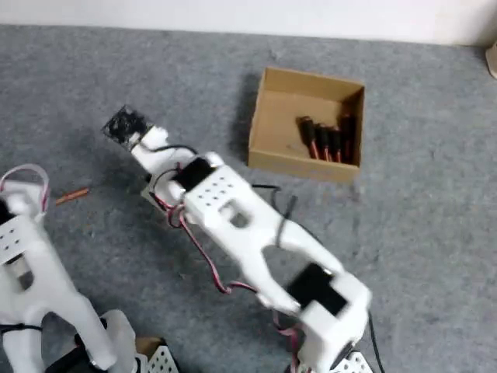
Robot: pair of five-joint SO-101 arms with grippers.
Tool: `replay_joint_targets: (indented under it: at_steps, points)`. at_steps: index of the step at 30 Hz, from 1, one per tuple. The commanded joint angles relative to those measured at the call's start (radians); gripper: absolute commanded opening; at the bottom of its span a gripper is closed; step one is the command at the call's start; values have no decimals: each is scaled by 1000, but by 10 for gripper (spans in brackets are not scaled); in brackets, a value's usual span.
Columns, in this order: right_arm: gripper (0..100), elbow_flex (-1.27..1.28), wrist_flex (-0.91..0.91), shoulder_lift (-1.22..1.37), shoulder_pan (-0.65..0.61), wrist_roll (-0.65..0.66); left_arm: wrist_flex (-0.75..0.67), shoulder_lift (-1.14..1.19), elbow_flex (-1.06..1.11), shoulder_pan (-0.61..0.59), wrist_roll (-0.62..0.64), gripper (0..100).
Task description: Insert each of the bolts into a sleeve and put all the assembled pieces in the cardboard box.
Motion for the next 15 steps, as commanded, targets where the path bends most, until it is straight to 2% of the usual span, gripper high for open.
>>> replay_joint_targets:
  at_steps: [1,4,7,10,13,15]
  points:
    - [5,91,4,-269,48,-5,-3,-15,-124,163,-8,6]
    - [4,199,5,-455,85,12,-5,-15,-225,274,-124,6]
    - [4,326,7,-656,116,87,2,-15,-326,384,-265,6]
    - [4,460,5,-872,143,121,3,-15,-412,498,-356,6]
    - [4,587,2,-1095,162,126,23,-16,-486,584,-390,6]
    - [4,668,2,-1242,162,147,94,-16,-558,650,-393,6]
